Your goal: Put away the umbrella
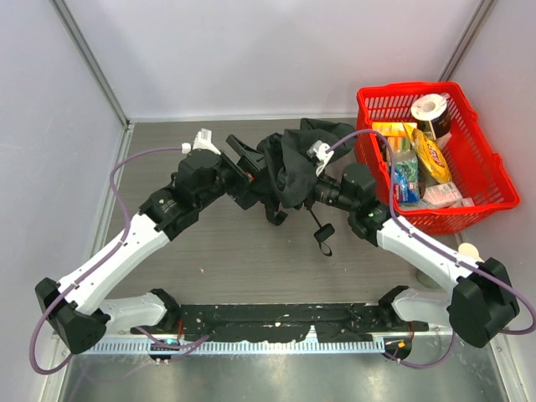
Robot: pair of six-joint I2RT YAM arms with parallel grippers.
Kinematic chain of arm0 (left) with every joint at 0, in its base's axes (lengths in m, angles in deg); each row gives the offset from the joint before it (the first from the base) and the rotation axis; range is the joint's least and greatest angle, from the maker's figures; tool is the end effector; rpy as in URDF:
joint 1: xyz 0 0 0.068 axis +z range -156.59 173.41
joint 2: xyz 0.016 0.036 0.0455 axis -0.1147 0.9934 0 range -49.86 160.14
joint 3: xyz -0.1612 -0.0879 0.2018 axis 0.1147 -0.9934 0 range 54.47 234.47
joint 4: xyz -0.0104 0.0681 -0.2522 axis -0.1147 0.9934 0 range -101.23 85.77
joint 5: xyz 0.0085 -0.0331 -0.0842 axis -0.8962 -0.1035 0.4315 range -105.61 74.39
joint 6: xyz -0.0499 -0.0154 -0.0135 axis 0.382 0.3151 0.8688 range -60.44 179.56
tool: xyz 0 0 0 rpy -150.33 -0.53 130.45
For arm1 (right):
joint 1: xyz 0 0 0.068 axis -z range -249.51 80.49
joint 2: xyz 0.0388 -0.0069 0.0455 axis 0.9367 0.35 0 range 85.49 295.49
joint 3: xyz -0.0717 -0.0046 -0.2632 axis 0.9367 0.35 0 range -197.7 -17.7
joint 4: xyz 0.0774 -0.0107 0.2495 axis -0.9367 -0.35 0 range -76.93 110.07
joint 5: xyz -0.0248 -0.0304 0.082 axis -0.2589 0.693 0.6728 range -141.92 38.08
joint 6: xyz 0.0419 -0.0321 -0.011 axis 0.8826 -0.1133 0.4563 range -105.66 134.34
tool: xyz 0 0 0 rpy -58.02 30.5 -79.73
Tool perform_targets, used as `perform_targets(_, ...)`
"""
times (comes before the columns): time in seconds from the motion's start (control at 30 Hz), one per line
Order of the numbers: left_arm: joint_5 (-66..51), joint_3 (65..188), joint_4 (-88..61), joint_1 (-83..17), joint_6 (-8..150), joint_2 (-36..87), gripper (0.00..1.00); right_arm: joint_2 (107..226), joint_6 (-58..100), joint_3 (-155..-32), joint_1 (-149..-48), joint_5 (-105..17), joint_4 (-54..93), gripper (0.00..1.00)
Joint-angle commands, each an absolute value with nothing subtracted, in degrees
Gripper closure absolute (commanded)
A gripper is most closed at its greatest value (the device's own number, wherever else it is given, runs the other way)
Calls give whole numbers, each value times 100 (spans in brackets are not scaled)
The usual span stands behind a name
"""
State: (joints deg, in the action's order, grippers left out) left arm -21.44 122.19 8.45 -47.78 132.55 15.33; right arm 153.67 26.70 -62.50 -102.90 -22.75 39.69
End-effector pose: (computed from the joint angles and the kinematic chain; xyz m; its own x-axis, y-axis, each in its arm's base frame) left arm 0.1950 -0.1657 0.3916 -0.6217 -0.7201 -0.3081 -0.0420 0.4235 -0.9049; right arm 0.2204 0.1661 0.3095 -0.2432 0.0634 -0.9679 -0.8543 0.4586 0.2447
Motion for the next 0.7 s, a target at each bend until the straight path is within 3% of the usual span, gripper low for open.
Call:
perform_targets(0.0, -2510, 12496, 511, -4877, 13058, 1676, 0, 15360, 2507, -6665, -10405, -2133, 4354, 99)
perform_targets(0.1, -2607, 12505, 450, -4904, 13040, 1799, 1, 15360, 2498, -6736, -10493, -2028, 4310, 99)
perform_targets(0.47, -2704, 12215, 46, -4948, 12926, 1843, 25, 15650, 3025, -6850, -10555, -999, 4741, 99)
perform_targets(0.6, -2678, 12083, -165, -4948, 12777, 1747, 12, 15668, 2920, -6981, -10643, -1008, 4521, 99)
perform_targets(0.67, -2678, 12057, -183, -4956, 12697, 1729, 11, 15668, 2885, -7034, -10713, -999, 4460, 99)
